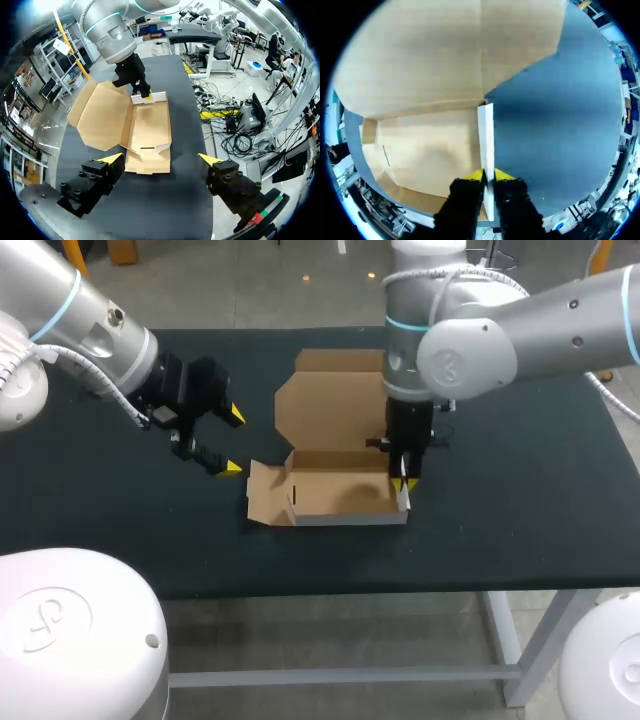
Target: Assemble the packaging by folding the flat box into shape, placing the metal phone stand inside, and closing the box properly
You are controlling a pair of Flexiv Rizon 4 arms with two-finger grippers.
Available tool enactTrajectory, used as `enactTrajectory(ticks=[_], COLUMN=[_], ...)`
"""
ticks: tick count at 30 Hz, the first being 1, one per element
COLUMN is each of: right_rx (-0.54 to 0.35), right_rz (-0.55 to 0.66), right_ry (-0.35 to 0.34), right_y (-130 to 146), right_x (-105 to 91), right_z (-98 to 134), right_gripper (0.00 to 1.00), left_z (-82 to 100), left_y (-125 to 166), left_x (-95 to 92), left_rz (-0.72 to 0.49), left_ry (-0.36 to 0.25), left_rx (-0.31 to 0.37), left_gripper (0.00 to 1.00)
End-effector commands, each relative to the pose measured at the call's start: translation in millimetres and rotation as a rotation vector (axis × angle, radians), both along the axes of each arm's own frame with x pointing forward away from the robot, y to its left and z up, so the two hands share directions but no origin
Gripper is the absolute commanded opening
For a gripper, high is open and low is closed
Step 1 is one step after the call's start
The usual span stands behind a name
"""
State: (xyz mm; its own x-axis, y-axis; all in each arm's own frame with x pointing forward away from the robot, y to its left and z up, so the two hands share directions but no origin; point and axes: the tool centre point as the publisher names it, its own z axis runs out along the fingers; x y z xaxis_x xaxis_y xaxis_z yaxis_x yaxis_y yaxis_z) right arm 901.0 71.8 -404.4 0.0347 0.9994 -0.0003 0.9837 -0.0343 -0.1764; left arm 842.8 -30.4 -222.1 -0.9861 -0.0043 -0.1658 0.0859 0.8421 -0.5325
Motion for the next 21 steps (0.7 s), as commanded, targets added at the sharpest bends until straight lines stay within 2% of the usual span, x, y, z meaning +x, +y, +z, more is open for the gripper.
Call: enactTrajectory(ticks=[1, 8, 13, 21], right_rx=[0.004, 0.01, 0.0, 0.008], right_rz=[-0.002, -0.015, -0.031, -0.04], right_ry=[-0.01, -0.052, -0.076, -0.121], right_y=[1.8, 2.3, 3.1, 3.5], right_x=[-0.2, 1.4, 1.9, 3.3], right_z=[-6.8, -9.7, -11.7, -12.7], right_gripper=[0.13, 0.14, 0.19, 0.17], left_z=[1.2, 1.2, 1.2, 1.2], left_y=[0.3, 0.3, 0.3, 0.3], left_x=[-0.4, -0.4, -0.4, -0.4], left_rz=[0.001, 0.001, 0.001, 0.001], left_ry=[0.002, 0.002, 0.002, 0.002], left_rx=[0.005, 0.005, 0.005, 0.005], left_gripper=[1.0, 1.0, 1.0, 1.0])
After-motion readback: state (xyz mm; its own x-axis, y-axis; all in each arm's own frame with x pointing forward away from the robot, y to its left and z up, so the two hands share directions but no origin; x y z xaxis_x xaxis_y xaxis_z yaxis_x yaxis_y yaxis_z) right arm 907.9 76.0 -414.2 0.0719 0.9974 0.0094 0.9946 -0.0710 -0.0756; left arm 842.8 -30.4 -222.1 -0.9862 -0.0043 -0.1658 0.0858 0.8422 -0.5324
